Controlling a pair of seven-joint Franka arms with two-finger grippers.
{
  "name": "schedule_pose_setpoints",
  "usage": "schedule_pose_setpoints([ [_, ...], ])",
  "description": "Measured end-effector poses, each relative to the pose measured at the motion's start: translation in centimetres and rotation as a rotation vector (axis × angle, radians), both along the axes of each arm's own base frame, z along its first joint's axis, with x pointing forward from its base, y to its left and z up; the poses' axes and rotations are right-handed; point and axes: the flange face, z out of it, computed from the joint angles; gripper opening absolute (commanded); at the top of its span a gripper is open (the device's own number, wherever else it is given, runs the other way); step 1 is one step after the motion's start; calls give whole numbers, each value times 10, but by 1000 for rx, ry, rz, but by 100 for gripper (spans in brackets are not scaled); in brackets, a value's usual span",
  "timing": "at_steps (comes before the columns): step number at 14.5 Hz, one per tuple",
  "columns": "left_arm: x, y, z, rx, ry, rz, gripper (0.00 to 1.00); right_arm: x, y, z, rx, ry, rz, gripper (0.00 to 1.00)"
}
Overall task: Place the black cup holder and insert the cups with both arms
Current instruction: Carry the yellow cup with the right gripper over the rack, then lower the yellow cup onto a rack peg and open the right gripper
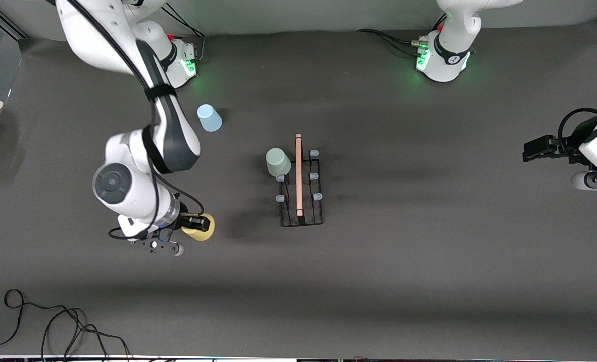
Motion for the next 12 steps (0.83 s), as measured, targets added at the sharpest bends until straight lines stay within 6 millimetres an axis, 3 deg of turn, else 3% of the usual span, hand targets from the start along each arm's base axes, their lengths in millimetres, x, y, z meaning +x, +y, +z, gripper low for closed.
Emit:
schedule_pose_setpoints([
  [2, 0, 0, 0, 0, 0, 0, 100, -3, 26, 27, 22, -11, -45, 0],
  [4, 0, 0, 0, 0, 0, 0, 100, -16, 69, 36, 55, -7, -101, 0],
  [8, 0, 0, 0, 1, 0, 1, 100, -55, 155, 23, 64, -5, -188, 0],
  [12, 0, 0, -1, 1, 2, 1, 100, -76, 198, 13, 76, -23, -243, 0],
])
